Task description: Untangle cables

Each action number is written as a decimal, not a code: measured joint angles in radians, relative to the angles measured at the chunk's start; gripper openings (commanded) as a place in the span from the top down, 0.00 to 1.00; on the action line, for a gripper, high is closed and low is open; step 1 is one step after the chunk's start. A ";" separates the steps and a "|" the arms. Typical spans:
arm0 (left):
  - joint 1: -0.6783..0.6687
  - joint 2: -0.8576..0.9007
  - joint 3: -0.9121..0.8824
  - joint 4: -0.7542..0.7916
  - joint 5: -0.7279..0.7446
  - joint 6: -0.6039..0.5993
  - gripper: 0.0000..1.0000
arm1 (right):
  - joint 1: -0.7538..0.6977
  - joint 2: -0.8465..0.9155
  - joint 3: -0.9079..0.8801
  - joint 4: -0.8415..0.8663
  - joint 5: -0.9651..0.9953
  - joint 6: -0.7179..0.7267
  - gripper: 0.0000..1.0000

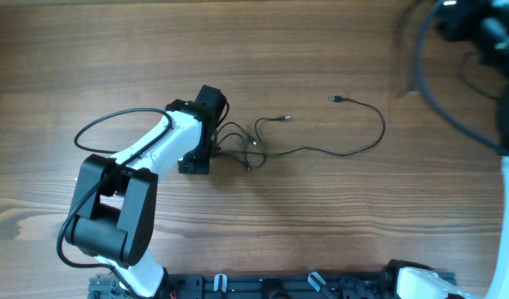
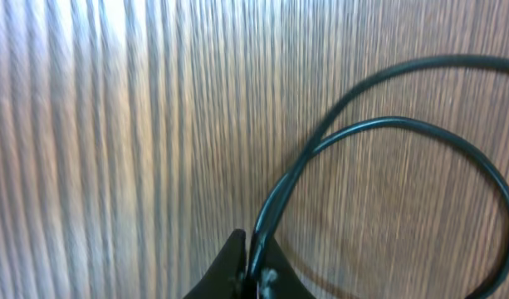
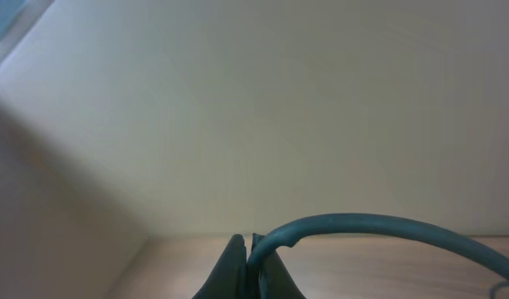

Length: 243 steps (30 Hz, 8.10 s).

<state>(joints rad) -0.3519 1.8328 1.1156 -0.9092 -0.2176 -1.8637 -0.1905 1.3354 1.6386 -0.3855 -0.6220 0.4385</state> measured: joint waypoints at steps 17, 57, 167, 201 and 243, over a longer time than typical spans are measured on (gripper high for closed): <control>0.002 0.000 0.000 -0.019 -0.040 0.004 0.00 | -0.383 0.165 0.000 -0.269 0.695 -0.155 0.95; 0.002 0.000 0.000 -0.018 -0.040 0.004 0.00 | -0.607 0.425 -0.015 -0.403 0.765 0.004 0.00; 0.271 -0.589 0.099 -0.338 -0.032 0.431 0.00 | 1.126 0.657 -0.422 -0.043 0.476 -0.842 0.26; 0.139 -0.110 0.099 0.017 0.296 0.431 0.01 | 0.333 0.361 0.293 0.126 0.328 -0.370 0.96; 0.142 0.093 0.133 0.198 0.343 0.502 0.00 | -0.122 0.340 0.375 -0.288 0.371 -0.298 0.00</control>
<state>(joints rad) -0.2096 1.9259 1.2484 -0.7113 0.1249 -1.3621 -0.3126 1.6752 2.0136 -0.6735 -0.2512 0.1410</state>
